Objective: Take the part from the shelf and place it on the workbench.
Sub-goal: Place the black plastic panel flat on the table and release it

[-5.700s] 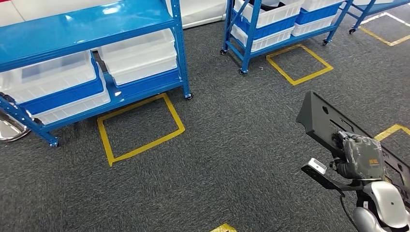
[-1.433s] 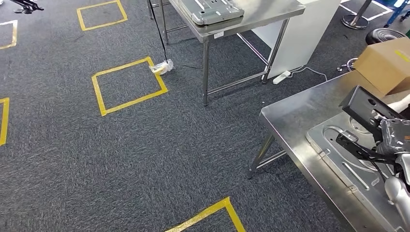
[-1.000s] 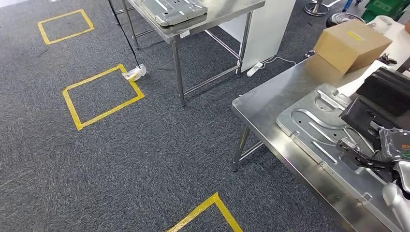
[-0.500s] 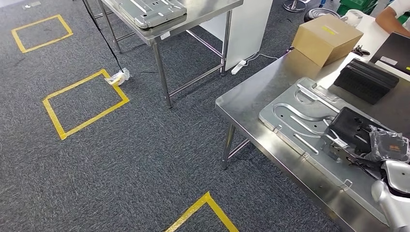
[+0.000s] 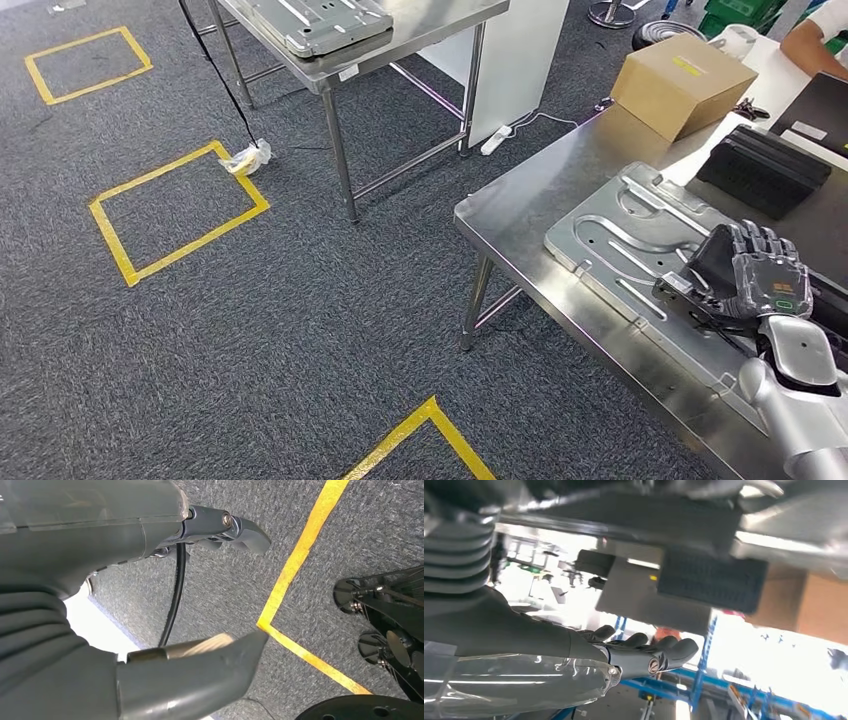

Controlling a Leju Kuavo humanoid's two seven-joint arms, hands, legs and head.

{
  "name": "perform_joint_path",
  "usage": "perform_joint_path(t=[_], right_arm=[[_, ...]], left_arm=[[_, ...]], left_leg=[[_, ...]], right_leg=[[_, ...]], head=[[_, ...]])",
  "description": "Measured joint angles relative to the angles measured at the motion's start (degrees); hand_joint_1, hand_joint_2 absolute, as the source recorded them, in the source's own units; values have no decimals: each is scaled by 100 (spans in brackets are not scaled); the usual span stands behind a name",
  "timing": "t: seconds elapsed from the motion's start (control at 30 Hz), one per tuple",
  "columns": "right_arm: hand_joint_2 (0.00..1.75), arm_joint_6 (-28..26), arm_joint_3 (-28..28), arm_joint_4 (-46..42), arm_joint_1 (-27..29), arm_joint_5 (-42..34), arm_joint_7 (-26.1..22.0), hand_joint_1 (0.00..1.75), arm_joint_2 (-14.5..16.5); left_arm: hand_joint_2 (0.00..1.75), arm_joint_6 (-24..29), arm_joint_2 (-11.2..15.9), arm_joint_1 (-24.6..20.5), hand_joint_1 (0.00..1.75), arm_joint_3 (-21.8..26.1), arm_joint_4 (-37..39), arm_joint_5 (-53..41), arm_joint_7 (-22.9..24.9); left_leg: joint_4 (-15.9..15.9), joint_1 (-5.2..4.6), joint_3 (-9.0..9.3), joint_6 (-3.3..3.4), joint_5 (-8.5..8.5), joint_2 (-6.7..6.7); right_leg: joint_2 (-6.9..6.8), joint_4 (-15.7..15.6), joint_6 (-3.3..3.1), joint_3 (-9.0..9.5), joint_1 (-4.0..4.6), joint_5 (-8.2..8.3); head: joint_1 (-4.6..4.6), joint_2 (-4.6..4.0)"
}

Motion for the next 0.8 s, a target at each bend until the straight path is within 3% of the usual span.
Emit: perform_joint_path(t=[0.03,0.17,0.4,0.47,0.53,0.6,0.63,0.73,0.77,0.8], right_arm=[[0,-49,8,-99,30,-41,-37,0,8],[175,-172,58,-754,261,-95,-127,0,41],[175,-364,325,-1921,769,159,-98,0,-20],[87,-365,393,-2118,855,168,-98,0,-60],[0,-368,449,-2274,915,171,-99,0,-94],[0,-382,494,-2405,960,183,-107,0,-136],[0,-390,516,-2459,977,192,-113,0,-159],[0,-374,602,-2573,1079,217,-141,0,-215],[0,-364,639,-2605,1128,221,-155,0,-226],[0,-357,675,-2631,1168,224,-167,0,-237]], left_arm=[[0,2,-3,0,0,-2,0,8,2],[0,20,-17,0,0,-9,0,24,7],[0,42,-43,4,0,-16,0,60,25],[0,42,-45,4,0,-18,0,65,26],[0,42,-43,5,0,-20,0,66,28],[0,42,-45,6,0,-21,0,69,31],[0,42,-49,6,0,-22,0,73,31],[0,42,-55,20,0,-27,0,103,31],[0,42,-59,30,0,-29,0,113,31],[0,42,-64,40,0,-31,0,120,32]], left_leg=[[0,0,0,0,0,1],[0,5,2,0,0,1],[-2,16,1,-1,0,1],[0,15,1,0,-1,1],[-37,9,9,51,17,3],[-191,33,88,123,102,10],[-276,55,132,146,153,12],[-341,75,147,165,207,-21],[-330,85,135,154,205,-48],[-309,99,123,133,199,-78]], right_leg=[[0,0,0,-1,0,0],[0,1,0,-3,1,0],[1,3,-1,-7,7,-1],[2,0,0,-6,6,1],[3,-49,39,21,-6,29],[-23,-43,85,43,-13,-11],[-39,85,97,-1,-9,-124],[-65,1042,147,-401,-63,-670],[-67,1280,176,-497,-98,-747],[-69,1322,210,-500,-135,-717]], head=[[-1,0],[-1,0],[-1,0],[-1,0],[-3,0],[-1,0],[1,0],[5,0],[6,0],[4,0]])
